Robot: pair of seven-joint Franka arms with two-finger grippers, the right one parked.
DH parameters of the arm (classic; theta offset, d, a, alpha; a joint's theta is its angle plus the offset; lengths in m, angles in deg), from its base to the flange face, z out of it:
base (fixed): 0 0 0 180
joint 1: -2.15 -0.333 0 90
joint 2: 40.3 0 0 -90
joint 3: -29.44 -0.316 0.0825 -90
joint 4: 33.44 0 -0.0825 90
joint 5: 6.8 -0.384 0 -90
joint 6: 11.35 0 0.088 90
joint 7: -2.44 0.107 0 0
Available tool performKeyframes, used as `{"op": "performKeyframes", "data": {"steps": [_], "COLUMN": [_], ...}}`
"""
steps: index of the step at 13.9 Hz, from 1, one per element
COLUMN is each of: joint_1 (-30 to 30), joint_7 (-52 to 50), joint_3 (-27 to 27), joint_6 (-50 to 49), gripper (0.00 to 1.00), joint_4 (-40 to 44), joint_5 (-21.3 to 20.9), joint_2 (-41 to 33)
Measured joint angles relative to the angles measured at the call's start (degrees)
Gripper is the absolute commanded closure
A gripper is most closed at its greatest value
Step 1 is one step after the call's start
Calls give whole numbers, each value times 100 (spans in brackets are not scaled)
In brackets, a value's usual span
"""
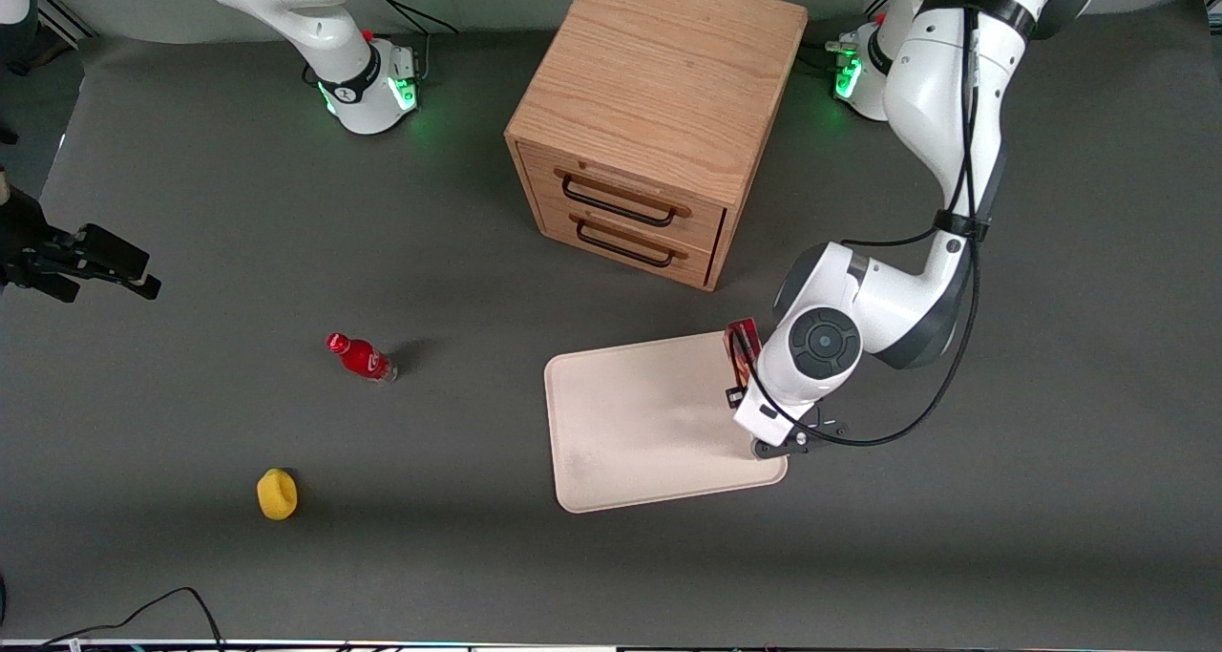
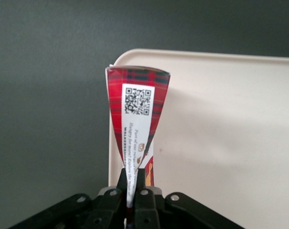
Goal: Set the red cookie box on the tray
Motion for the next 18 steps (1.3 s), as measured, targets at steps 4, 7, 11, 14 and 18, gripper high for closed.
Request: {"op": "performKeyframes", "data": {"steps": [4,7,11,14,18], "joint_1": [125,199,135,-227,-1182], "joint_7": [-1,-13,137,973,2312], "joint_3": [2,-8,-91,-130,-153], "joint_6": [567,560,-582,-1870,-3016], "gripper": [0,0,0,0,0], "joint_4": [-5,6,184,221,194], "joint_5": [-86,-156,-209,-216,-165], "joint_2": [256,291,-233,-1096,-2006]}}
